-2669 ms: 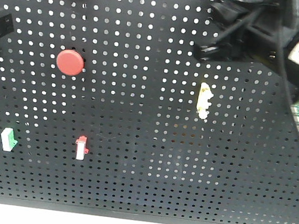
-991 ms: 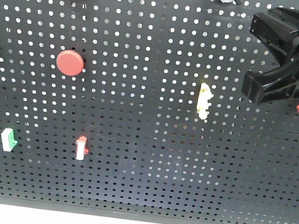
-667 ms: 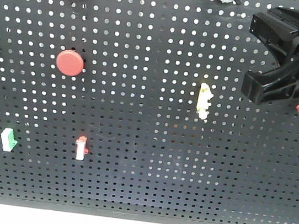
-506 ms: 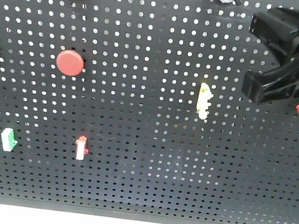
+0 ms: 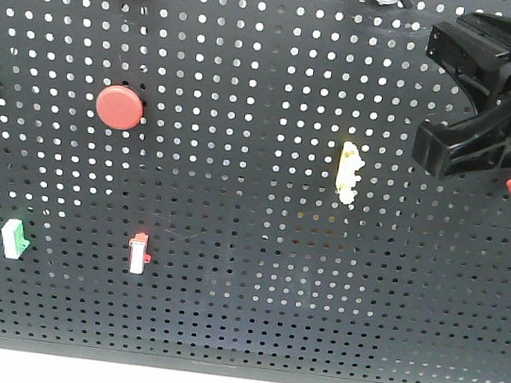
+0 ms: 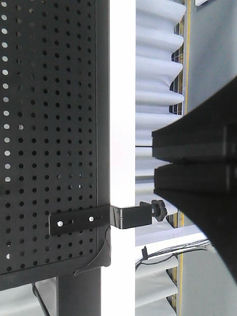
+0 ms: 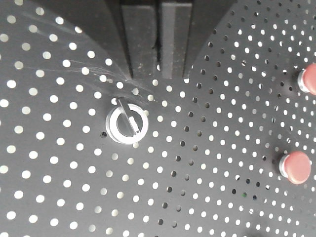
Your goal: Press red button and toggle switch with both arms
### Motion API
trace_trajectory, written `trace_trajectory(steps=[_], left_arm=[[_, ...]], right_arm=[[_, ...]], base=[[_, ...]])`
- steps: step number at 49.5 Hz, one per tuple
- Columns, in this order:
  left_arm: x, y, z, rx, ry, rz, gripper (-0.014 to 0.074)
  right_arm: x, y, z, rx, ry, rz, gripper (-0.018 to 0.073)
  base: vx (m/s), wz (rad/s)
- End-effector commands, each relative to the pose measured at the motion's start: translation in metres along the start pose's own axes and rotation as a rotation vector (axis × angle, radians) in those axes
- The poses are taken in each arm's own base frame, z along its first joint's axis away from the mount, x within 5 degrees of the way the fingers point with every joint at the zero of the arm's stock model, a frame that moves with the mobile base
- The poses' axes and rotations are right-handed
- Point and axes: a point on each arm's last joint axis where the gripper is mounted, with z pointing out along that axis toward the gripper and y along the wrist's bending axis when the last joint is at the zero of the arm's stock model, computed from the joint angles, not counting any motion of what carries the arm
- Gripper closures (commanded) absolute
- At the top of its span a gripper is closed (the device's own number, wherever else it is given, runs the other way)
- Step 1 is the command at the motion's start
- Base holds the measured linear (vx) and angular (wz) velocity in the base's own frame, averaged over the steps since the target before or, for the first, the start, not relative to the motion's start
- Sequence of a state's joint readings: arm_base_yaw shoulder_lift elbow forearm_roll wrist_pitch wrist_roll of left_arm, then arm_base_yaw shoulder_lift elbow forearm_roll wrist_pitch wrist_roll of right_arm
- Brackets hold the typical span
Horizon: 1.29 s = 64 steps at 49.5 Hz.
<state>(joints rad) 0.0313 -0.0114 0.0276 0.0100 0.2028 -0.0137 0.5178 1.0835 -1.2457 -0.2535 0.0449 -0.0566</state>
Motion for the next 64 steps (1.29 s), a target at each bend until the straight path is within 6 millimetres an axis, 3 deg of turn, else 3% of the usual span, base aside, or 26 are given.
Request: trace_trajectory(steps=[1,7,15,20,25,38,48,64], left_arm=[[0.004,0.0,0.002,0.001,-0.048,-0.012,0.0595],[0.004,0.0,0.002,0.001,-0.048,-0.012,0.0595],[0.004,0.0,0.002,0.001,-0.048,-0.012,0.0595],[0.004,0.0,0.002,0.001,-0.048,-0.012,0.0595],[0.004,0.0,0.002,0.001,-0.048,-0.012,0.0595],[0.004,0.0,0.002,0.001,-0.048,-0.012,0.0595],[0.004,0.0,0.002,0.001,-0.047,-0.012,0.0595],[0.005,0.0,0.002,0.001,-0.038,-0.012,0.0595]], right_arm=[[-0.02,-0.005,-0.007,0.018,-0.115,-0.004,0.0559],[-0.016,-0.008,-0.015,0.029,-0.035,-0.027,0.0559],[0.015,-0.024,-0.066,0.141,0.135,-0.023,0.0559],[0.056,-0.026,-0.11,0.264,0.209,0.022,0.0559],[0.095,-0.016,-0.154,0.372,0.244,0.064,0.0559],[0.2,0.031,-0.218,0.42,0.295,0.195,0.0559],[0.247,0.05,-0.235,0.427,0.23,0.215,0.0559],[0.249,0.051,-0.234,0.426,0.253,0.222,0.0559]], base=[[0.0,0.0],[0.0,0.0],[0.0,0.0],[0.0,0.0],[0.0,0.0],[0.0,0.0],[0.0,0.0],[0.0,0.0]])
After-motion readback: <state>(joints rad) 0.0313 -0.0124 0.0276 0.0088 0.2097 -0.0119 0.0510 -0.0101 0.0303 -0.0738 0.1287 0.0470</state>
